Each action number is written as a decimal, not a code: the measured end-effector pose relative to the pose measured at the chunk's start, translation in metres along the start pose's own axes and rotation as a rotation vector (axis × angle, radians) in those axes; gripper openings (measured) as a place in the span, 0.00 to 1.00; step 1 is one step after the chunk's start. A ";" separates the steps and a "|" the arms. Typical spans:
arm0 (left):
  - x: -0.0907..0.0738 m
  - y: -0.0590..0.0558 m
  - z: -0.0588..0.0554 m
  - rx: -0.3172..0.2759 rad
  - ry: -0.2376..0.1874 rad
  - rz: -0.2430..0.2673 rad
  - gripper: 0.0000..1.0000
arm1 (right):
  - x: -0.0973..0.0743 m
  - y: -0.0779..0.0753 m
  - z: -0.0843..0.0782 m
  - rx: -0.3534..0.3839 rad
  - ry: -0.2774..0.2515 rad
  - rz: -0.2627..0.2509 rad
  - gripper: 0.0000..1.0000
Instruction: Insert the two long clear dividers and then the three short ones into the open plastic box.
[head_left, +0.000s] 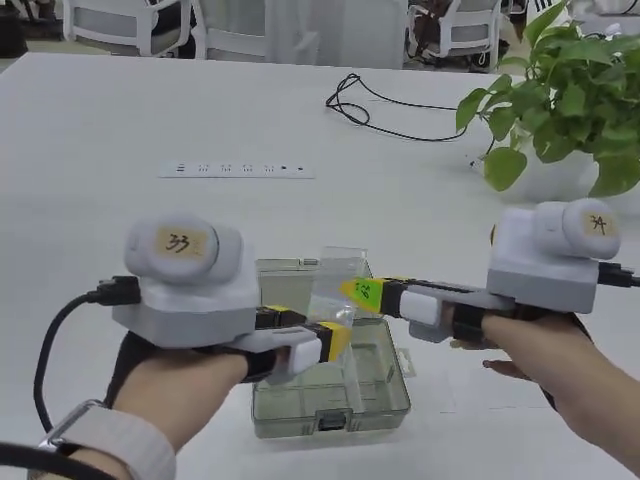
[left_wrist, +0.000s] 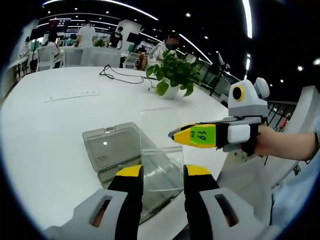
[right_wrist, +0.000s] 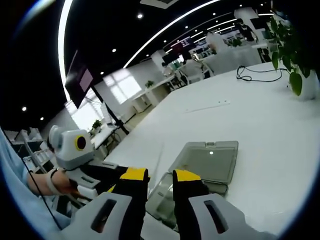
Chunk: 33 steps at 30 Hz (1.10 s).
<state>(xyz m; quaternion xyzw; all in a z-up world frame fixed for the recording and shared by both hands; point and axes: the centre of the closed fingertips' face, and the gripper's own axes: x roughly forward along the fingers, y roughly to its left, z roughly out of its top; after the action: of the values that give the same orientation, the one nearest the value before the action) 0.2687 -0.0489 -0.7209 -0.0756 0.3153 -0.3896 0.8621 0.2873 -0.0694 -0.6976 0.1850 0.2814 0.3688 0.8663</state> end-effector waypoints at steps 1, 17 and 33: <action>0.000 0.000 0.001 0.008 -0.005 0.005 0.30 | 0.000 0.001 -0.001 0.011 0.004 0.000 0.17; 0.003 0.003 0.005 0.034 -0.072 0.068 0.30 | 0.005 0.001 0.006 0.113 0.025 0.004 0.03; 0.002 0.002 -0.003 -0.032 -0.134 0.051 0.30 | 0.004 0.015 -0.005 0.006 0.172 -0.024 0.02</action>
<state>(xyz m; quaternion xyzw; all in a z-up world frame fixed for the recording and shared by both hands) 0.2691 -0.0491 -0.7248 -0.1073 0.2647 -0.3563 0.8896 0.2787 -0.0562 -0.6947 0.1521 0.3581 0.3722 0.8427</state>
